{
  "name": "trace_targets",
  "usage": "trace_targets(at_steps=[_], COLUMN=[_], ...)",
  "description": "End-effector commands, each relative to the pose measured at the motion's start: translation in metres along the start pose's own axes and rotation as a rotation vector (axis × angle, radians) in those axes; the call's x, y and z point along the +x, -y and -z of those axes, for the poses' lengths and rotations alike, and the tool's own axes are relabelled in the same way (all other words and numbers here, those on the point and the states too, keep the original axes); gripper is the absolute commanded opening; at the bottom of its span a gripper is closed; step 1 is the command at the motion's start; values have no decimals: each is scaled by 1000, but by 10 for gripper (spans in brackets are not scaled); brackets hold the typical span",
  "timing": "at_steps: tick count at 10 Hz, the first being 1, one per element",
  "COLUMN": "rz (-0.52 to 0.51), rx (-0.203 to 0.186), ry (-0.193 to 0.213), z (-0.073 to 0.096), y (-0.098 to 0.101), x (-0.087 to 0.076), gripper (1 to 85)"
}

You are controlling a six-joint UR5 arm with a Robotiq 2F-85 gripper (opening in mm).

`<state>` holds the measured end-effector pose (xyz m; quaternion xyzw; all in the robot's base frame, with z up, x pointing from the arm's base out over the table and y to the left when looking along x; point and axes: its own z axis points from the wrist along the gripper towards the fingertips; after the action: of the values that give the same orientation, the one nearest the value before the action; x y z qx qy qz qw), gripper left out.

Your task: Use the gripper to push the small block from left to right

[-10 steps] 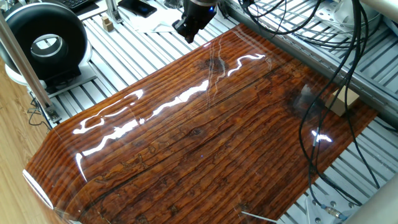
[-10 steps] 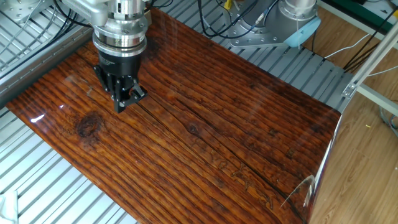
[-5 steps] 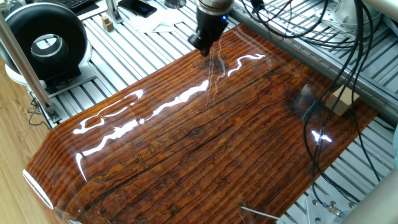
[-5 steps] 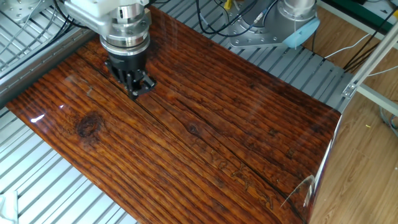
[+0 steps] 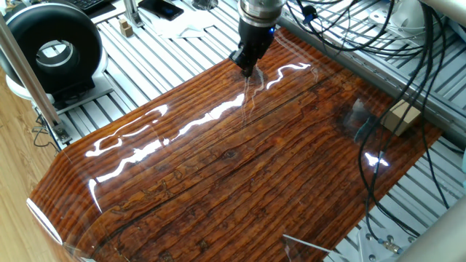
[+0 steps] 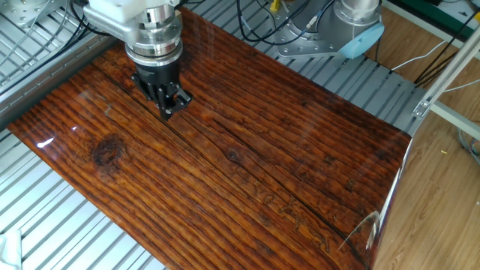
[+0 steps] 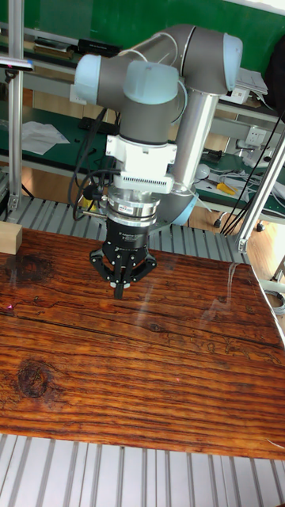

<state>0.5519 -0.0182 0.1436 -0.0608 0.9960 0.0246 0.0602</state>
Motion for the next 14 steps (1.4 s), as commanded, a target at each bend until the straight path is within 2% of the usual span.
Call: trace_targets(at_steps=[1,2,5,8,10,12,13,14], rz=[50,61,44,54,61,68,82,94], rx=[-80,-115,-83,-12,-3,-7,14,83], ry=[-24,-56,-55,-64,-74,-65,-58,-45], z=[-7,-5,-4,-4,-4,-5,-5,-4], y=[-15,-25,-21,-5,-2,-2,3,21], x=[16,23,19,20,23,21,19,15], gripper=[10,10,10,10,10,10,10,10])
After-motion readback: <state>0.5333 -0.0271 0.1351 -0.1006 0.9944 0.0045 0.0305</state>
